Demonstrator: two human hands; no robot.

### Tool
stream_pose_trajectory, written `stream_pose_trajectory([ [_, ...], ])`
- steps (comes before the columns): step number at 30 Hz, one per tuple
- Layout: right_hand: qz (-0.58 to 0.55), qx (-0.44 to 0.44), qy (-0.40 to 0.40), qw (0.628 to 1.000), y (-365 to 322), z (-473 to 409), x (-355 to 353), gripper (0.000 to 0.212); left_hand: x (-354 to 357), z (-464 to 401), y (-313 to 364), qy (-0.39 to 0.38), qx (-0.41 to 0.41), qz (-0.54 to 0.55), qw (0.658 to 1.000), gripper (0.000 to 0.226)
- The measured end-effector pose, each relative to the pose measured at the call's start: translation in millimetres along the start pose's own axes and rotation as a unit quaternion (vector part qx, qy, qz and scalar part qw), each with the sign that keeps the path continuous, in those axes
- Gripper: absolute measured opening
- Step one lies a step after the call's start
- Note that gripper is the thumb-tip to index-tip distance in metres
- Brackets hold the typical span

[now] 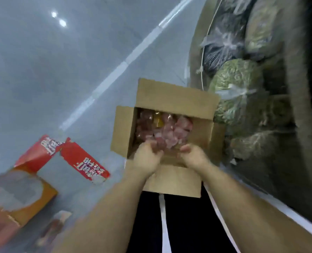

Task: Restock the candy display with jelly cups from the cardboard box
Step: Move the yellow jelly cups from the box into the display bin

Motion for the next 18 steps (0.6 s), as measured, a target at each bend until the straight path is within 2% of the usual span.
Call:
stream_pose_trajectory([
  [2,0.089,-0.012,0.042,0.995,7.6,-47.2,7.7,0.009,16.1,-51.5,-18.9,0.014,-0.023,0.034,0.999,0.037],
  [4,0.197,-0.037,0.097,0.975,11.1,-88.4,7.3,0.04,30.0,-100.2,-36.3,0.023,-0.046,0.056,0.997,0.042],
  [7,0.249,-0.064,0.149,0.955,12.6,-138.0,2.0,0.056,47.0,-159.0,-53.2,0.034,-0.078,0.029,0.996,0.044],
  [10,0.249,-0.058,0.159,0.954,19.0,-172.5,2.9,0.061,69.8,-197.2,-59.9,0.044,-0.113,0.044,0.992,0.049],
  [13,0.268,-0.04,0.211,0.939,25.9,-185.6,7.2,0.067,83.3,-211.2,-66.1,0.1,-0.146,-0.014,0.984,0.06],
  [16,0.243,-0.077,0.254,0.933,22.5,-180.0,2.6,0.056,81.8,-206.7,-67.7,0.143,-0.14,-0.006,0.98,0.062],
  [18,0.192,-0.103,0.249,0.944,17.9,-164.6,-1.6,0.05,74.9,-192.9,-61.6,0.149,-0.109,0.038,0.982,0.058],
])
Point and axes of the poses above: each hand's wrist, its own z-axis away from the middle knuckle, its own x-axis out of the palm, y = z × x, the point moved 6 cm from there along -z, towards the middle knuckle, and after that the axes turned 1 degree about -z, right-handed, at the moved point
